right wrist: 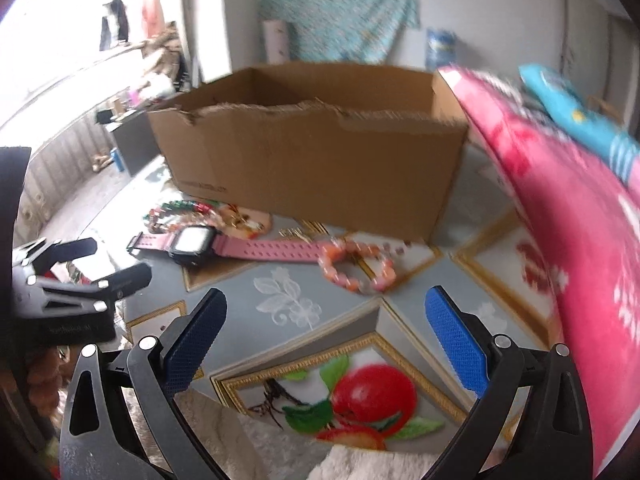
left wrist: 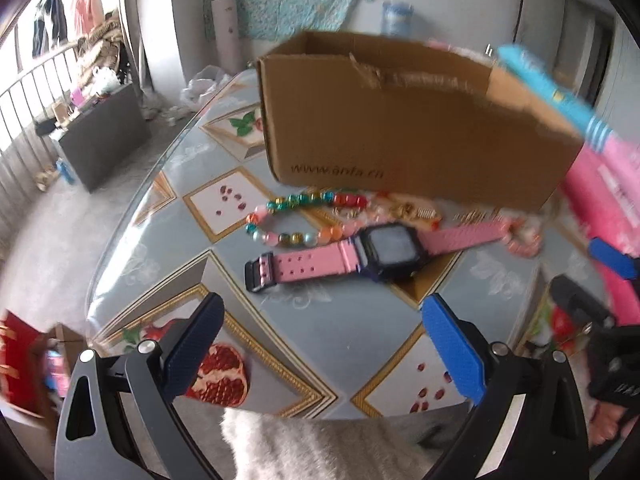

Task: Organize jewelry
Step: 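Reach the right tool to the pink smartwatch and grasp its face, then grasp the watch strap with the left tool while the right tool holds the watch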

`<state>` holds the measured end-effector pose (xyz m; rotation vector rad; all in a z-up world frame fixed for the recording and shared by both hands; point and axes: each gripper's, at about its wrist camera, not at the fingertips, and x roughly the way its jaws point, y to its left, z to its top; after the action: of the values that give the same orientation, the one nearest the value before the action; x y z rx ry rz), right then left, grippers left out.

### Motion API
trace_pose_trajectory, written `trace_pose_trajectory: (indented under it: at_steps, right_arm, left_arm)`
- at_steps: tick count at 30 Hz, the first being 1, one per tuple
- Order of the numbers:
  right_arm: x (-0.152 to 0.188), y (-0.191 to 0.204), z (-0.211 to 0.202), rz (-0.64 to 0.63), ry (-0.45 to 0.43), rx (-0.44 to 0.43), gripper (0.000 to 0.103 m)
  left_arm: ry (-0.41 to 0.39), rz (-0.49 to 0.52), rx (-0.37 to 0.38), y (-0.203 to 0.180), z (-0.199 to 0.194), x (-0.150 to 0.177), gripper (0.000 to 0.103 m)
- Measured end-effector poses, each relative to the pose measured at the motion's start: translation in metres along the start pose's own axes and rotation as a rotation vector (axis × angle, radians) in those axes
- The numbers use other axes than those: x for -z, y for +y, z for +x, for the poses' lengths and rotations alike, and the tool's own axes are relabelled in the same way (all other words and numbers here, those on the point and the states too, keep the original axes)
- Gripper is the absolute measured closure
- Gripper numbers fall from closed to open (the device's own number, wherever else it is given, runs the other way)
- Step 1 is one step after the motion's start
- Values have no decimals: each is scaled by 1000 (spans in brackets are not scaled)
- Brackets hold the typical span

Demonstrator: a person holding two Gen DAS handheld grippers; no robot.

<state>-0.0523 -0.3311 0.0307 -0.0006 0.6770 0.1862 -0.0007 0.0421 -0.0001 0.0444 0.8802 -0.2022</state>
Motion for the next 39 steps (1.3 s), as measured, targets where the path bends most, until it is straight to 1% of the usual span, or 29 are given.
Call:
trace_pose_trajectory:
  at_steps: [2,4,5,7,9,10,13,16,18,20,21,25,26,30,32,33,37,38,39]
  right_arm:
    - [-3,10,-1,-66,-44,-40,8]
    - [-9,22,4,-137,-70,-138,10]
    - [-12,27,8,-161,-68,-177,15]
    - [-21,39,21,-209,-51,-264,19]
    - [-31,48,39,-230,-5,-355,30]
    - [-35,51,47,-236,14,-383,32]
    - [-49,62,70,-279,63,-432,45]
    - [-56,73,89,-339,122,-476,48]
    - [-56,77,99,-371,168,-487,49]
    - [-56,80,105,-400,197,-484,50]
    - [-55,79,104,-400,205,-498,51]
    - [-58,76,110,-382,254,-562,52]
    - [-59,70,113,-373,269,-581,52]
    - [-61,60,116,-292,356,-681,52]
    - [-64,55,120,-242,413,-733,52]
    - [-64,52,121,-223,433,-750,52]
    - [-63,46,126,-149,517,-833,52]
    - [-63,49,123,-143,528,-846,52]
    - [-62,52,120,-144,536,-856,52]
  left_arm:
    - [-26,-32,48,9,-4,-2,6]
    - [-35,-67,89,17,-7,-6,6]
    - [-33,-79,98,20,-8,-7,6]
    - [-28,-98,115,26,-7,-9,6]
    - [-34,-125,118,31,-7,-10,6]
    - [-35,-135,109,33,-6,-11,6]
    - [-56,-137,76,37,-6,-10,6]
    - [-42,-97,67,37,-4,-8,6]
    - [-30,-45,40,35,-3,-4,6]
    - [-21,3,23,33,-3,0,6]
    - [-20,25,14,31,-3,2,6]
    - [-10,155,-16,17,-3,11,6]
    - [-9,205,-19,10,-3,15,6]
    - [-23,371,-38,-14,-4,25,8]
    - [-40,445,-45,-25,-6,30,13]
    - [-49,471,-51,-29,-6,31,14]
    - [-65,572,-103,-44,-4,37,30]
    - [-62,598,-116,-48,-2,38,35]
    - [-57,613,-121,-50,0,39,38]
